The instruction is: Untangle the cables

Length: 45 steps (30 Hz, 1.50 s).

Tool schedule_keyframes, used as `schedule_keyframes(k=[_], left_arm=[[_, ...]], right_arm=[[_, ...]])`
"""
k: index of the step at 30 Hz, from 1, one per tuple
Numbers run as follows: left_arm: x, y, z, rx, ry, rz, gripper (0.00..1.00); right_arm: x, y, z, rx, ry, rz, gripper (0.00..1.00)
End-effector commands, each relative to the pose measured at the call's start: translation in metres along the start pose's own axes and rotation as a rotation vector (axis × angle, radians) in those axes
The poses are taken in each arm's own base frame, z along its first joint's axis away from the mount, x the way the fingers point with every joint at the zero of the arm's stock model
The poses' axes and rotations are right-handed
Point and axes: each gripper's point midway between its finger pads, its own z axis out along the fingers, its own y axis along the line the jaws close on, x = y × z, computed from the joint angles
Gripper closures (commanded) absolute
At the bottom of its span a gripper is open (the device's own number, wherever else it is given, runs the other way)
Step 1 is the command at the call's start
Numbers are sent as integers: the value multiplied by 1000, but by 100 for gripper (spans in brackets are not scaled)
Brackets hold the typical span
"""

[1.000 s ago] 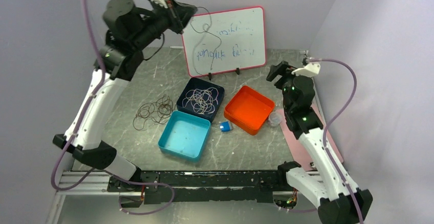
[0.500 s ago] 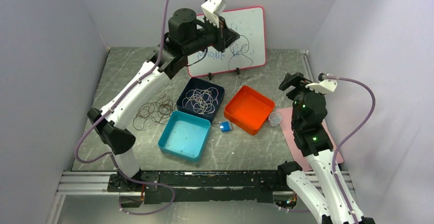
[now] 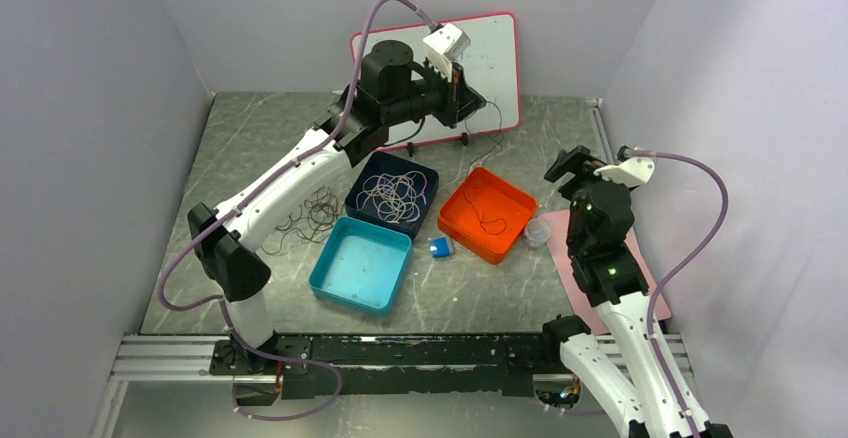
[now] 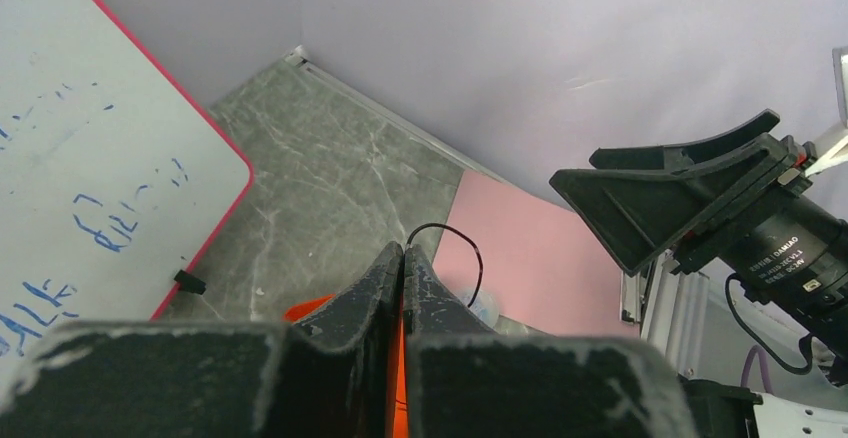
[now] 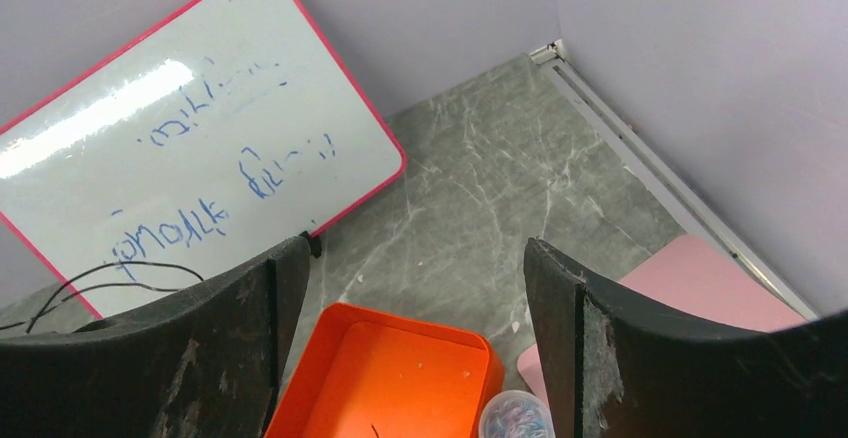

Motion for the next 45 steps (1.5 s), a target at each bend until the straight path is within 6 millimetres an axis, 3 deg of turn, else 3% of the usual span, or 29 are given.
schedule_keyframes(k=[1,9,18,32,36,40,42,43,45], left_arm=[[6,-7,5,39,-8,5,93],[60,-2,24,64,84,-45,93],[153,-20,59,111,268,-74,93],[249,20,83,-22,459,-138,91],[277,34,86,-76,515,-142,78],[300,46,85,-119,570,-138,59],[292,47,85,-132,560,-133,49],[284,48,84,-141,542,-123,35],[251,47,81,-156,476,-94,20]], right_arm=[[2,-3,1,11,0,3,18],[8,-2,1,5,17,4,18],[14,-4,0,5,28,4,18],[24,-7,1,7,47,-26,17],[28,-5,2,-1,59,-33,17],[29,-3,3,-10,62,-37,17],[29,-2,4,-15,64,-44,17],[29,-2,4,-17,65,-48,17],[30,-1,5,-20,67,-56,17]])
